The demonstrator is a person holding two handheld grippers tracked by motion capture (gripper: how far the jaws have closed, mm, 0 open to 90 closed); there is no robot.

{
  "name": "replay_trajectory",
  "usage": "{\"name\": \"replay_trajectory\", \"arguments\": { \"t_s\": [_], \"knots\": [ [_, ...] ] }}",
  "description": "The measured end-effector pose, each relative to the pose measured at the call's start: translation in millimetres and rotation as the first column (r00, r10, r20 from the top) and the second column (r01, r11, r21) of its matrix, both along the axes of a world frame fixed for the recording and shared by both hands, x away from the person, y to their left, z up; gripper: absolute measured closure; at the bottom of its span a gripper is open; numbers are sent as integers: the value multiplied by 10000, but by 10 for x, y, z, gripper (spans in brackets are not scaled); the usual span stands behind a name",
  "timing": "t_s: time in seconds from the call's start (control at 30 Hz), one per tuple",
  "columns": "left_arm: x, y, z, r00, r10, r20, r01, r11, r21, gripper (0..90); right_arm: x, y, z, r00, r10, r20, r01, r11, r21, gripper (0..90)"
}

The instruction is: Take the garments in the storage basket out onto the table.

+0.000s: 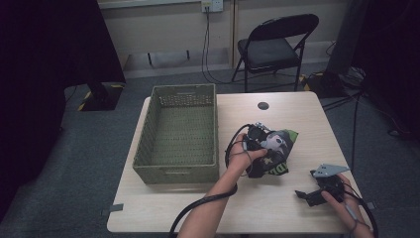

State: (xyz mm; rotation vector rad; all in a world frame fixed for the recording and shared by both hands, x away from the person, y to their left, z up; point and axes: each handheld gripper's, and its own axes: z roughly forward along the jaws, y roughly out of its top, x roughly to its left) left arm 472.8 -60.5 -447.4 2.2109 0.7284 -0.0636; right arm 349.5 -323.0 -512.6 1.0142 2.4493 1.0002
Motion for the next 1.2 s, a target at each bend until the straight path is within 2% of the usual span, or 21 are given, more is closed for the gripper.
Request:
{"name": "replay_trajectory", "arguments": {
  "t_s": [0.33, 0.87, 1.2],
  "knots": [
    [-4, -30, -52, 10000, 48, 53, -49, 9999, 161, 502, 0, 0, 0, 10000, 0, -3, 0, 10000, 2, 0],
    [5, -114, -114, 9999, -69, 107, 62, 9979, 643, 480, -2, 1, 0, 10000, -6, -4, 6, 10000, 2, 0],
    [6, -120, -131, 9999, -30, 101, 23, 9975, 705, 451, -2, 1, 0, 10000, -6, -1, 6, 10000, 3, 0]
  ]
}}
